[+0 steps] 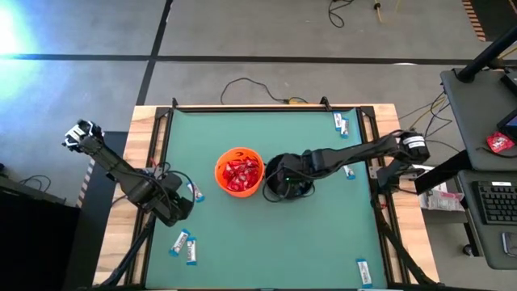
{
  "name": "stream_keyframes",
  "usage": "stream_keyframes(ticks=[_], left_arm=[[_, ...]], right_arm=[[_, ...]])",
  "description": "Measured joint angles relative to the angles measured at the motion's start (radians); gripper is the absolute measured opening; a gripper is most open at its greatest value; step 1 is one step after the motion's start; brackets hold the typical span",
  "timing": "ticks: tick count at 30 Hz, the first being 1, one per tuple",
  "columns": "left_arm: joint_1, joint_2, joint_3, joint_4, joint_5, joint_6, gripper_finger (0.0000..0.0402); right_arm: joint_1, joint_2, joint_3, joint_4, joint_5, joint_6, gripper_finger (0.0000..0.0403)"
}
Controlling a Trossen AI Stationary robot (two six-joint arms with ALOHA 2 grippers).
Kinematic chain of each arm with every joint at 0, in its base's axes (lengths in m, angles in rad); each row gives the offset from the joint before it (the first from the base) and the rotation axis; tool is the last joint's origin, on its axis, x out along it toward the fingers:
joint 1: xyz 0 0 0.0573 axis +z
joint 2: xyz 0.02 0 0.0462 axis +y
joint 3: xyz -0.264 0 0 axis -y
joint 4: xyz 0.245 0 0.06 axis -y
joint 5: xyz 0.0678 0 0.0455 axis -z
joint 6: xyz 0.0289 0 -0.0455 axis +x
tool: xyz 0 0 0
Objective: Sort candy by brand, put in halloween buckets
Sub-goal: Put the white chocolate into the black bucket, then move the white chocolates to the bottom right of the table
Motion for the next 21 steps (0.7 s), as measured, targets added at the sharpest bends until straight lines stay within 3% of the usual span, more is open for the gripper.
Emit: stream_keyframes(ticks=[9,13,16,21], left_arm=[[0.000,-0.001,-0.011,0.026,0.005,-0.010,0.0295],[0.000,-0.002,-0.011,0.026,0.024,-0.012,0.0295],[0.002,-0.003,-0.011,0.026,0.027,-0.012,0.0295],[0.019,-0.004,-0.011,0.027,0.028,-0.013,0.0295]], right_arm=[[-0.002,-0.037,0.012,-0.050,0.013,0.051,0.0201],[-0.002,-0.137,0.051,-0.143,0.027,0.092,0.0230],[-0.002,-0.225,0.070,-0.210,0.094,0.147,0.0248],[-0.052,-0.371,0.069,-0.224,0.122,0.242,0.0267]])
